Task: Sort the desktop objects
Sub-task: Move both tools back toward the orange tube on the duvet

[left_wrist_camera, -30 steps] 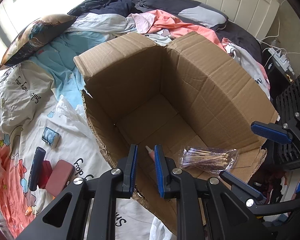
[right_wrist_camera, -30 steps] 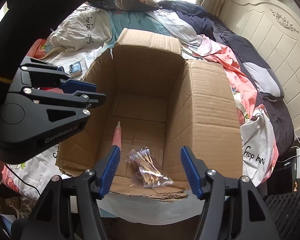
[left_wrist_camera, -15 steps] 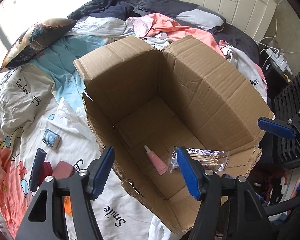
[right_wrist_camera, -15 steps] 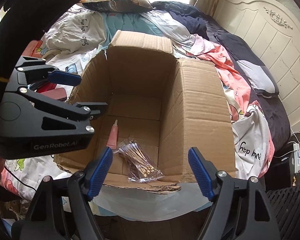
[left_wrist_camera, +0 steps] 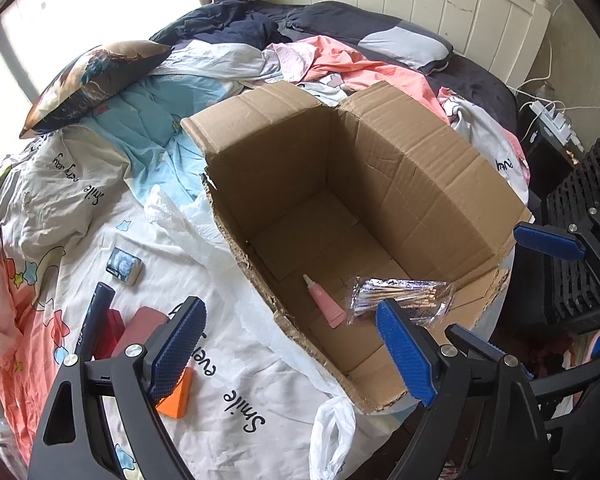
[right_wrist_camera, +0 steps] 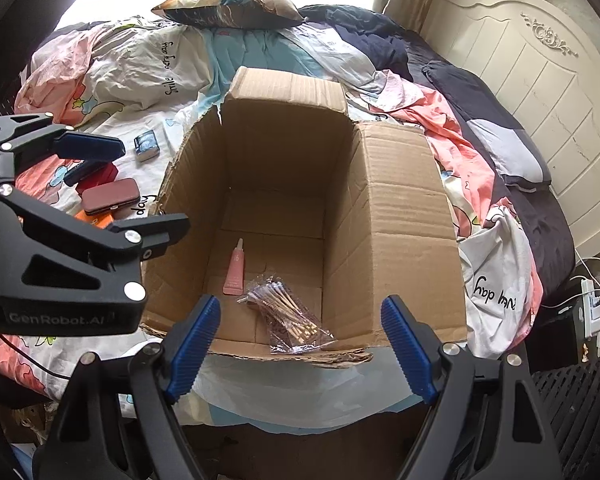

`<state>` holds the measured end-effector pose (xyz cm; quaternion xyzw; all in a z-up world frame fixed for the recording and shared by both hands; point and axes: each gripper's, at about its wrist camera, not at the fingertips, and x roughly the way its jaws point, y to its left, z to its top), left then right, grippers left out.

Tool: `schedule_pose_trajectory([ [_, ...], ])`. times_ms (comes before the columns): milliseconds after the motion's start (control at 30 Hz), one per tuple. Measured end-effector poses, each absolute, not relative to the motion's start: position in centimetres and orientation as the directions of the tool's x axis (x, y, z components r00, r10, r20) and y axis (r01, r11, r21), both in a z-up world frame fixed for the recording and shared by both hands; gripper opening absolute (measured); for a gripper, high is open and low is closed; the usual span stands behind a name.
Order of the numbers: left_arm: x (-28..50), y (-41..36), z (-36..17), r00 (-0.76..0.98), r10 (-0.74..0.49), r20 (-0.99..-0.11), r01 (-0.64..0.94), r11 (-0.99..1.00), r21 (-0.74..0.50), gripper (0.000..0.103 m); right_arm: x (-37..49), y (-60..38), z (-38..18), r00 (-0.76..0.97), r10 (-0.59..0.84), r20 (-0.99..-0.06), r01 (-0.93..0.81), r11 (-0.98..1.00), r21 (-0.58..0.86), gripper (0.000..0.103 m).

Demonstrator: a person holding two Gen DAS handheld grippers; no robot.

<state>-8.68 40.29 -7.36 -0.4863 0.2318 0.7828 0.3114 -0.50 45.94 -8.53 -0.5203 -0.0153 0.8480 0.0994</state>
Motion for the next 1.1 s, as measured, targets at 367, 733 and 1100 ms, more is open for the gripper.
schedule_pose_trajectory([
  [367, -9.2, 33.2, -7.9, -0.311, 0.261, -0.914, -0.644, -0.765, 0.001, 0.090, -0.9, 41.6, -7.3, -0.468, 0.200, -0.861, -0.120, -0.979, -0.162, 0.080],
  [733, -11.3, 24.5, -8.6, -0.357, 0.186, -0.915, -0.541, -0.840, 0.041, 0.090, -3.3, 35.1, -6.2, -0.507, 0.145, -0.850, -0.020, -0.987, -0.157, 0.080],
  [1100, -13.9, 15.2, -10.3, -0.372, 0.103, -0.922, -0.439, -0.895, 0.077, 0.090, -7.3, 27.1, -6.5, -0.533, 0.067, -0.844, 0.094, -0.986, -0.138, 0.080],
])
